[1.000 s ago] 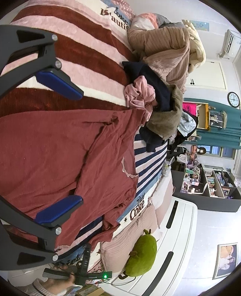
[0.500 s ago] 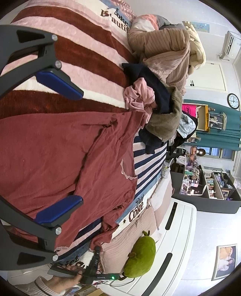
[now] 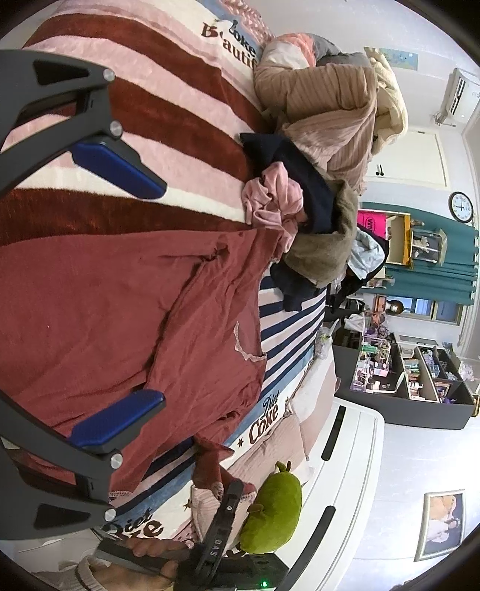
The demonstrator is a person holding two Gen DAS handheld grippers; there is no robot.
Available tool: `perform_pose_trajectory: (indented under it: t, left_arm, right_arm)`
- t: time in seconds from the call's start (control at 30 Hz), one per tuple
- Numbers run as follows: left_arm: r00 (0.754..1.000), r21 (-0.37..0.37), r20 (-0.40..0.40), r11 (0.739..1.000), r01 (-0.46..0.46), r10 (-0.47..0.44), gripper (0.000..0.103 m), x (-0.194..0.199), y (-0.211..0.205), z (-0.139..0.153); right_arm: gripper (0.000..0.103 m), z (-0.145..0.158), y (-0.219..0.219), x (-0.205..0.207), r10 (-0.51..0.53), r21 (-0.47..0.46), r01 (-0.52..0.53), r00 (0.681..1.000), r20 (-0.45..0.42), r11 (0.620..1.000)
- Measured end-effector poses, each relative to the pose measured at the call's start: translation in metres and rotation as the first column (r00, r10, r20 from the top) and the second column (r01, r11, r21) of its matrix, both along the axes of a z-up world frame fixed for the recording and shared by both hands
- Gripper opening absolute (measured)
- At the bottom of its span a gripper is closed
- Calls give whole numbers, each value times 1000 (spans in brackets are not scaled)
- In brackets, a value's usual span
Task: Fold small clothes
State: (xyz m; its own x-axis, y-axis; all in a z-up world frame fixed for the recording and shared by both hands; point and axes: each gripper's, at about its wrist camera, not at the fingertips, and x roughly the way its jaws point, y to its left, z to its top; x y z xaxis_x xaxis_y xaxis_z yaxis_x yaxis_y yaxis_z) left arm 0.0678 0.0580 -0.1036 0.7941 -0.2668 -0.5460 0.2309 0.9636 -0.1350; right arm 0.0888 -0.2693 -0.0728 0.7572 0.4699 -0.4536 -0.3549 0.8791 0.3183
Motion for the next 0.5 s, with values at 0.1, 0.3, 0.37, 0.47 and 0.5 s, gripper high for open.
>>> perform_pose_trajectory:
  t: [0.1,0.3,0.37,0.47,0.5]
  left_arm:
    - [1000,-1,2,1000,-10,10,102,-2,4,1]
    - [1000,-8,6,1000,-23,23,102,-5,14,2]
    - [1000,-10,4,1000,-26,26,102,-6,16,2]
    - [1000,-14,1,999,-29,29,102,-6,17,1]
    - [1000,-15,0,999,-29,29,102,-6,16,1]
  right_arm:
    - [0,-5,36,-4,115,-2,-115,993,-19,993]
    - [0,-38,96,-26,329,-24,-335,934,-137,942]
    - [0,-52,102,-32,336,-43,-349,925,-178,936]
    - [0,-74,102,-35,318,-93,-346,919,-233,934]
    - [0,-81,98,-35,311,-96,-344,915,-256,934]
